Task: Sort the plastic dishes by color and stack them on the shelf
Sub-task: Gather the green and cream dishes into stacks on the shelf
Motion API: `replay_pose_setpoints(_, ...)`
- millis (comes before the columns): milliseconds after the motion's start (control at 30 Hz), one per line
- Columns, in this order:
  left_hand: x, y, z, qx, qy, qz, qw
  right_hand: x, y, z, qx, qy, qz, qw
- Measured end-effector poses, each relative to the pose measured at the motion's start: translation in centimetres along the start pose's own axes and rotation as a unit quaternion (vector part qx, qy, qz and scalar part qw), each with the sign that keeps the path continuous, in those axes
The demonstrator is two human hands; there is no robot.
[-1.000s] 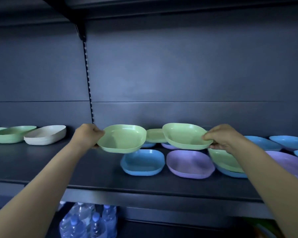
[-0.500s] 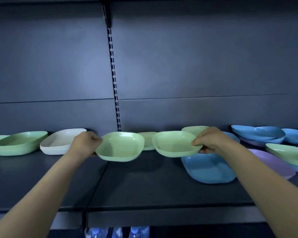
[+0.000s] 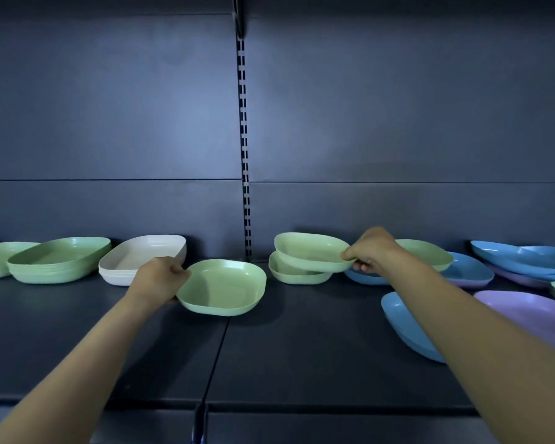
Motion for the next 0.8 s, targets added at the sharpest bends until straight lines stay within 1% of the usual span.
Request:
replay_pose_setpoints(200,0.1,-1.6,0.5,-0.005,-0.015,-0.003,1.000,3.6,-2.6,0.7,0.005,0.009,-0.008,1.000)
replay_pose_setpoints(267,0.1,-1.9,0.7,-0.002,-0.022,-0.008,1.000,4.5,-3.2,0.6,0.005,0.032,-0.025,0.999)
replay_pose_setpoints(367,0.2,-2.2,0.8,0.007,-0.045,-0.016,0.999,4.8,-3.8,0.3,-0.018,0.078,-0.049,0.996)
replay_pose_setpoints(533,0.8,-2.2,0.7,0.013,-0.011,-0.007,1.000,4.5,-4.1,-0.4,-0.049,0.134,-0.079,0.987)
replay_pose_setpoints(633,1.0,-2.0,0.3,0.018,0.001,-0.002,1.000,4.6,-4.1,-0.5,-0.059,0.149,-0.065,0.985)
replay_pose_setpoints(733,1.3,-1.9,-0.5,0.023,0.004,0.007,1.000,4.6,-4.0,-0.5,-0.060,0.135,-0.028,0.989)
replay_pose_setpoints(800,1.6,-2.1,-1.0,0.017,0.026,0.017,0.999,4.4,-3.9,-0.5,-0.050,0.128,-0.002,0.991)
Point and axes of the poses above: each hand's wrist, its own y-axis away from the middle knuckle, its own x-axis out of the palm, z = x × y, the point moved 5 cm from there along -y, towards the middle knuckle, and after that the axes turned 3 degrees about -x, right-handed, at the moved point
